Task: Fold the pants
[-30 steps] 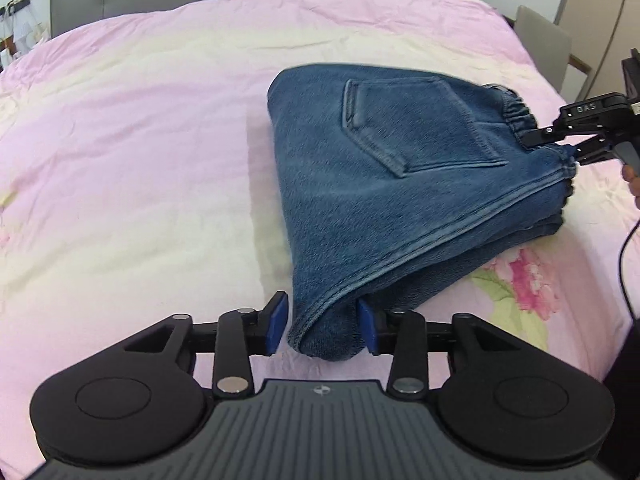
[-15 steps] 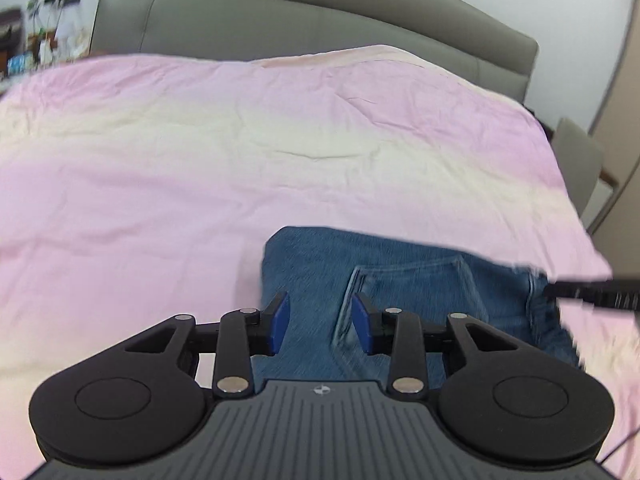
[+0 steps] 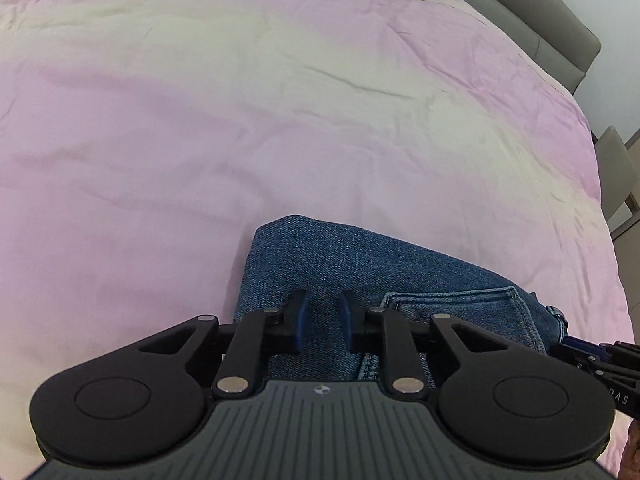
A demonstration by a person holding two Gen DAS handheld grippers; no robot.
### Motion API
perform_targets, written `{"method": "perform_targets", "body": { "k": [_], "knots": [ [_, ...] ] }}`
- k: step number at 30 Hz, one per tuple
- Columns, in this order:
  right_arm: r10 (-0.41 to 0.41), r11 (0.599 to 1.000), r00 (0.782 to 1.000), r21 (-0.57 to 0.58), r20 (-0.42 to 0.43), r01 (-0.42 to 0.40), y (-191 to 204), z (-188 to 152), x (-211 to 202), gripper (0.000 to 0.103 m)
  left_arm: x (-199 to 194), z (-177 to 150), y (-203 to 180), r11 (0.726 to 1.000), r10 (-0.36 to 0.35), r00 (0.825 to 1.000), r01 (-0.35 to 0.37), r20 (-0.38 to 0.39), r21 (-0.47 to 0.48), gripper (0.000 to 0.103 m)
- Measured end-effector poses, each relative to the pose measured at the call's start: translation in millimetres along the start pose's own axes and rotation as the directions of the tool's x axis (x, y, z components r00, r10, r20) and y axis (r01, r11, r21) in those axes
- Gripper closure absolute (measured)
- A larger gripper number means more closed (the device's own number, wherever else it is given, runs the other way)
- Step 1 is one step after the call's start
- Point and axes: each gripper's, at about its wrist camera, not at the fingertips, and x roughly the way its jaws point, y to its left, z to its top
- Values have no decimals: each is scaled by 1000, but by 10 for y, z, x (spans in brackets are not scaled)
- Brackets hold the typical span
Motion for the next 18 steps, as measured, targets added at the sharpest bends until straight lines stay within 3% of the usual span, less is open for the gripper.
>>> {"method": "perform_targets", "body": {
  "k": [5,7,9,13,18],
  "knots": [
    [-17,999,1000,-28,20,17,69,2,-135,86,-264,-31,-222,991,80,995,-85,53,99,78],
    [0,1000,998,-21,64,1,85,-46,-341,78,-473,-104,-256,991,65,994,-75,89,115,77],
    [13,1000,995,-1,104,-13,108,-126,-557,55,-700,-217,-273,989,28,993,-43,111,139,77],
    [61,998,989,-5,133,-61,194,-370,-920,56,-1097,-484,-293,977,0,991,-29,136,209,77],
    [98,995,981,-15,165,-97,276,-749,-1188,62,-1402,-803,-168,979,-57,992,34,111,200,77]
  ]
}}
